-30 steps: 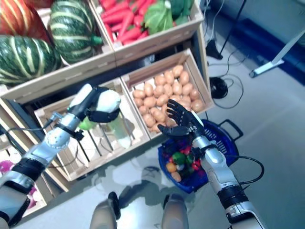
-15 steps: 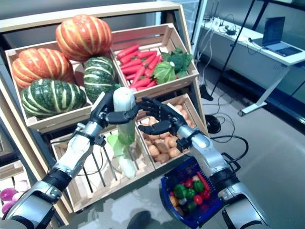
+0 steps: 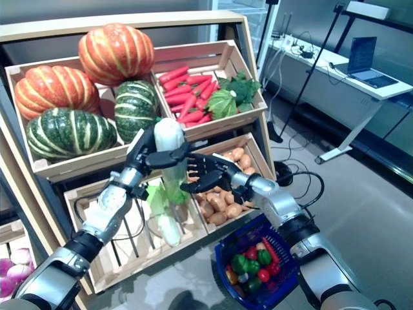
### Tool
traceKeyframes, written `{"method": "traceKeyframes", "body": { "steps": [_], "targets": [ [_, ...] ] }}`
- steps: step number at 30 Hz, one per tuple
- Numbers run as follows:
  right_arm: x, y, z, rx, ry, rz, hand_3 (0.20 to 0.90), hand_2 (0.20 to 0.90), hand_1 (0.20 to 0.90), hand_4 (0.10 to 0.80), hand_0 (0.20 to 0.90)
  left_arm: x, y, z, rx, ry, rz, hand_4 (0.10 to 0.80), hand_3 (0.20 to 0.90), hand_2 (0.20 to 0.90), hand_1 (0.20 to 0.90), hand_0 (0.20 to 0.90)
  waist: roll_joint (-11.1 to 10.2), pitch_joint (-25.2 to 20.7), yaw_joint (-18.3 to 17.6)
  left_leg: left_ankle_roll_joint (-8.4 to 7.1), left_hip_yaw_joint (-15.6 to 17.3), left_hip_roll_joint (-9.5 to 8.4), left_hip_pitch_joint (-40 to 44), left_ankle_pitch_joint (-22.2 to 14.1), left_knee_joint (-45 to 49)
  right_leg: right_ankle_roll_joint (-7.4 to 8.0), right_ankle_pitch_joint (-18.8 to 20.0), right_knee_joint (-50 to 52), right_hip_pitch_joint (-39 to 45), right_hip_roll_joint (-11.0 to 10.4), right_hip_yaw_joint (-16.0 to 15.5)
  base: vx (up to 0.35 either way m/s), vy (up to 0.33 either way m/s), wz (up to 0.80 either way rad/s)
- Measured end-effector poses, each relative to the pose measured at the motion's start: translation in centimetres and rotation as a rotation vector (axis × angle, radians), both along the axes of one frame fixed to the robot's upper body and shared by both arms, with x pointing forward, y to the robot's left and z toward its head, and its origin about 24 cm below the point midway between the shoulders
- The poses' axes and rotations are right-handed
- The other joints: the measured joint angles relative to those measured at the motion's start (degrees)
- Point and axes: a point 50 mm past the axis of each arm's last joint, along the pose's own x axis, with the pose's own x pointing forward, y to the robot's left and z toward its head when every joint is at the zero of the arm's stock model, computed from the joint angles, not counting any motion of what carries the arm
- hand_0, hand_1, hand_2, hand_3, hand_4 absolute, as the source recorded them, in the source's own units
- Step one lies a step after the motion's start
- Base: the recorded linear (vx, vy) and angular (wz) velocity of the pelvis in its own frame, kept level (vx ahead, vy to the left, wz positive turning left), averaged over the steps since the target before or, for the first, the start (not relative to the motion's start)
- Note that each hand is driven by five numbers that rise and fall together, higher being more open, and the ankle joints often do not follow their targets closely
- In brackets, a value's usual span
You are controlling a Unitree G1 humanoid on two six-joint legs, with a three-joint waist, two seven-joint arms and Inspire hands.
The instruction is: Put vegetables into the basket
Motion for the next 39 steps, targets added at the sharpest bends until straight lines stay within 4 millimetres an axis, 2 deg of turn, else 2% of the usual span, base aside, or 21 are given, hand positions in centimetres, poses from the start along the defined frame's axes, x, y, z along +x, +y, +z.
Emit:
{"method": "traceKeyframes", "body": {
  "steps": [7,13,19,30,32,33,34,39],
  "targets": [
    [1.0,0.4,-0.7,0.003,0.098,-0.019,0.9,0.9,0.9,0.8,0.9,0.0,-0.8,-0.4,-0.082,0.03,-0.01,0.4,0.3,0.3,0.3,0.3,-0.2,-0.2,0.1,0.05,-0.3,-0.04,0.6,0.0,0.0,0.0,0.0,0.0,0.8,0.0,-0.1,0.001,-0.001,0.0],
    [1.2,0.7,-1.2,0.037,0.138,-0.029,0.9,0.9,0.9,0.8,0.9,0.0,-0.9,-0.7,-0.153,0.059,-0.004,0.4,0.3,0.3,0.3,0.3,-0.2,-0.2,0.3,0.08,-0.6,-0.09,0.6,0.1,0.0,0.0,0.0,0.0,1.0,0.0,-0.2,0.002,-0.001,0.01],
    [1.5,0.8,-1.7,0.043,0.183,-0.047,0.9,0.9,0.9,0.8,0.9,0.0,-1.9,-1.1,-0.244,0.089,-0.025,0.4,0.3,0.3,0.3,0.3,-0.2,-0.2,1.5,0.1,-1.3,-0.18,0.8,0.1,0.0,-0.01,0.0,-0.2,1.8,-0.1,-0.3,0.011,0.003,0.05],
    [2.0,1.0,-2.8,0.055,0.289,-0.033,0.9,0.9,0.9,0.8,0.9,-0.5,-1.7,-3.0,-0.418,0.186,-0.031,0.4,0.3,0.3,0.3,0.3,0.0,-1.4,2.4,0.25,-2.6,-0.29,0.2,0.7,0.0,-0.01,0.0,-0.2,1.9,0.0,-0.5,0.004,-0.002,0.04],
    [2.0,0.9,-2.9,0.055,0.296,-0.036,0.724,0.724,0.724,0.682,0.724,-0.6,-1.7,-3.2,-0.435,0.197,-0.033,0.4,0.3,0.3,0.3,0.3,0.0,-1.4,2.5,0.28,-3.0,-0.31,-0.1,0.9,0.0,-0.01,0.0,-0.2,1.9,0.0,-0.5,0.006,-0.005,0.12],
    [2.0,0.9,-3.0,0.057,0.299,-0.035,0.462,0.462,0.462,0.508,0.462,-0.6,-1.7,-3.3,-0.449,0.205,-0.033,0.4,0.3,0.3,0.3,0.3,0.0,-1.4,2.5,0.29,-3.1,-0.34,-0.2,1.0,0.0,-0.01,0.0,-0.2,1.9,0.0,-0.5,0.002,-0.005,0.08],
    [2.0,1.0,-3.0,0.057,0.302,-0.032,0.3,0.3,0.3,0.4,0.3,-0.7,-1.7,-3.4,-0.461,0.215,-0.034,0.4,0.3,0.3,0.3,0.3,0.0,-1.5,2.6,0.31,-3.2,-0.36,-0.2,1.1,0.0,-0.01,0.0,-0.2,1.9,0.0,-0.4,0.002,-0.004,0.05],
    [1.6,1.3,-3.5,0.011,0.31,0.011,0.3,0.3,0.3,0.4,0.3,-0.9,-1.6,-4.2,-0.501,0.272,-0.034,0.4,0.3,0.3,0.3,0.3,0.0,-2.0,2.5,0.35,-4.0,-0.44,-0.6,1.5,0.0,-0.02,0.0,-0.2,2.0,0.0,-0.4,-0.004,-0.004,0.08]
  ]
}}
